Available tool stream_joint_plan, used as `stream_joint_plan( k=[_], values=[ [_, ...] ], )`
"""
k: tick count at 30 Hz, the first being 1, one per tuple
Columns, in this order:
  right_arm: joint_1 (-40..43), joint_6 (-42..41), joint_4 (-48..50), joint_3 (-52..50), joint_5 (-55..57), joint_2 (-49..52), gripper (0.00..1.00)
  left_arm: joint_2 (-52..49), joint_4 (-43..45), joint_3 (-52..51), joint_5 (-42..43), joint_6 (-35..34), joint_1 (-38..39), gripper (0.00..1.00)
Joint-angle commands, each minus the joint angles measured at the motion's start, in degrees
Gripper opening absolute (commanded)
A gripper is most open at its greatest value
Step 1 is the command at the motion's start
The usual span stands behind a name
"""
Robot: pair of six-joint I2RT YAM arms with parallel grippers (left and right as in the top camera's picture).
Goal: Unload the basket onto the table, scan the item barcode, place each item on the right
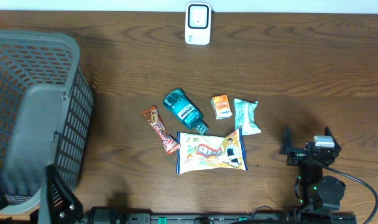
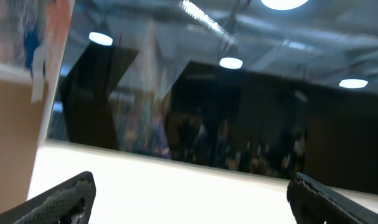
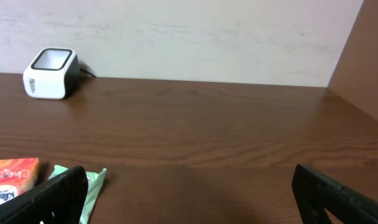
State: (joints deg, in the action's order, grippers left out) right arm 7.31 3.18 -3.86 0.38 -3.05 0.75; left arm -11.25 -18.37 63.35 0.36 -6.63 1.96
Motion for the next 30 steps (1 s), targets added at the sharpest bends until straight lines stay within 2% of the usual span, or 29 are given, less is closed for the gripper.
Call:
stream_joint_plan(
  k=[1,4,16,23,30],
  values=[
    [-0.24,-0.13,-0.22,-0.07,-0.11,0.00,0.99,0.46,4.83,0.13,1.55,1.51,-0.28,0.98],
    [-0.24,-0.13,-0.22,-0.07,-0.11,0.00,0.99,0.46,8.44,0.15,1.57,2.10,-0.28,0.98],
    [-0.24,-0.13,-0.22,-0.07,-0.11,0.00,0.99,2.95,6.88,-0.63,1.62,2.03,-0.28,0.98],
    [-0.24,-0.13,-0.22,-0.07,-0.11,0.00,0.99,11.19,6.88,-8.13,1.57,2.05,-0.26,0.98],
    [-0.24,-0.52,-0.09,-0.07,-0.94,0.00,0.99,11.10,8.09,-13.53,1.55,1.64,-0.28,0.98]
  ],
)
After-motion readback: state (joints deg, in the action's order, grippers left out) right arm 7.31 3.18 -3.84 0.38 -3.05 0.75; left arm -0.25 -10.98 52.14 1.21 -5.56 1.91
